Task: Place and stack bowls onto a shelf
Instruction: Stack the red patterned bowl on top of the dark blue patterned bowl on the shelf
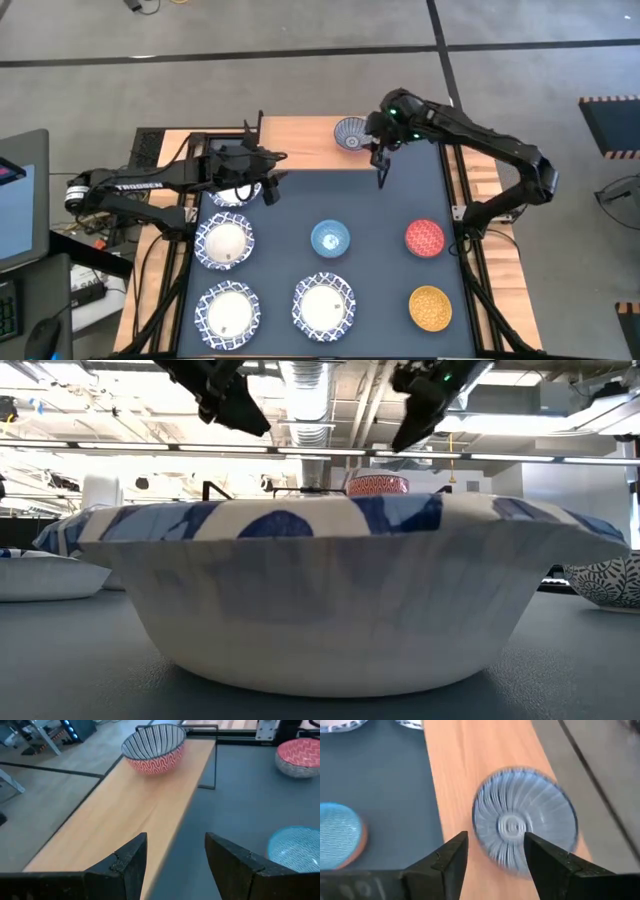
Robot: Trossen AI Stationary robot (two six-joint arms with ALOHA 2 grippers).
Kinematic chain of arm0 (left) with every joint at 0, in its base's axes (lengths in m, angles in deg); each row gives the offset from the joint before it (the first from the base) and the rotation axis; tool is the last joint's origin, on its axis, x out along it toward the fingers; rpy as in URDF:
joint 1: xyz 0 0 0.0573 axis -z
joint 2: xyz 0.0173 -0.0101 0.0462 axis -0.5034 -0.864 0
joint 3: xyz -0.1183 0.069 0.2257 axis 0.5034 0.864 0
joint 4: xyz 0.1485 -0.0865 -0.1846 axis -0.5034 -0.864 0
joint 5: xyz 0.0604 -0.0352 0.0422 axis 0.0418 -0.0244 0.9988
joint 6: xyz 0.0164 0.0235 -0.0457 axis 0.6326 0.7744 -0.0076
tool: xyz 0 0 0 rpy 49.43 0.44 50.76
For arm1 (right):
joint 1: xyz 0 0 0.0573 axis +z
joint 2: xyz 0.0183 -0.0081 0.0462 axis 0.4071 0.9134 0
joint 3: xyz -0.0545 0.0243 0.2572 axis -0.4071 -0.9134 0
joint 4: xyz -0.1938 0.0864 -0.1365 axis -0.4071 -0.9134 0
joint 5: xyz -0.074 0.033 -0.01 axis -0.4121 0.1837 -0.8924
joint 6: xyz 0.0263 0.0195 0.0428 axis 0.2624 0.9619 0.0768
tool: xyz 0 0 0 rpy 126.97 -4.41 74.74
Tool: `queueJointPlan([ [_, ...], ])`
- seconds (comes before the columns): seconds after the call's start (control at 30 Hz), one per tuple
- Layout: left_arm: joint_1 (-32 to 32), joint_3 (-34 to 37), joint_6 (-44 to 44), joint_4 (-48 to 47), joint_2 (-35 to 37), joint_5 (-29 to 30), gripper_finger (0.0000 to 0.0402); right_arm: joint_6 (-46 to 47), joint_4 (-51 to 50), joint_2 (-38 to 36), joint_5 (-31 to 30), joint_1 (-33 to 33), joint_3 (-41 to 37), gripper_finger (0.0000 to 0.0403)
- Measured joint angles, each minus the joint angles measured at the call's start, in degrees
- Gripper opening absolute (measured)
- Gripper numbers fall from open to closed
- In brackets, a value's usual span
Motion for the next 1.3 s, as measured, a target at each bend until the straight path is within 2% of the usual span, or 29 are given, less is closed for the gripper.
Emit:
queueJointPlan([
  [0.13,2.6,2.6,-0.4,5.0,0.0,0.1,0.0184,11.0,-10.8,-4.5,-1.2,4.1,0.0,0.0219],
  [0.37,4.7,13.2,-0.3,24.2,-2.9,-10.2,0.0184,27.6,-22.2,-8.1,-9.3,16.9,-1.7,0.0219],
  [0.53,6.5,17.6,-2.2,28.9,-5.3,-9.6,0.0184,36.8,-22.7,-10.2,-10.3,20.9,-13.2,0.0213],
  [0.67,7.6,18.0,-1.8,29.0,-6.5,-8.2,0.0184,41.7,-22.9,-12.0,-9.8,20.5,-24.5,0.0202],
  [0.77,7.9,18.0,-0.5,30.3,-6.6,-8.2,0.0184,42.8,-22.2,-13.0,-6.9,18.9,-31.3,0.0198],
  [0.93,7.9,18.0,2.1,31.9,-6.7,-8.2,0.0184,39.9,-19.5,-14.0,2.0,17.4,-39.5,0.0202],
  [1.17,7.8,17.9,2.8,33.6,-8.1,-7.5,0.0184,38.0,-14.5,-13.9,2.3,16.9,-46.1,0.0202],
  [1.3,7.8,17.9,1.9,35.2,-9.3,-7.1,0.0184,39.3,-11.8,-12.6,2.4,16.1,-46.9,0.0175],
])
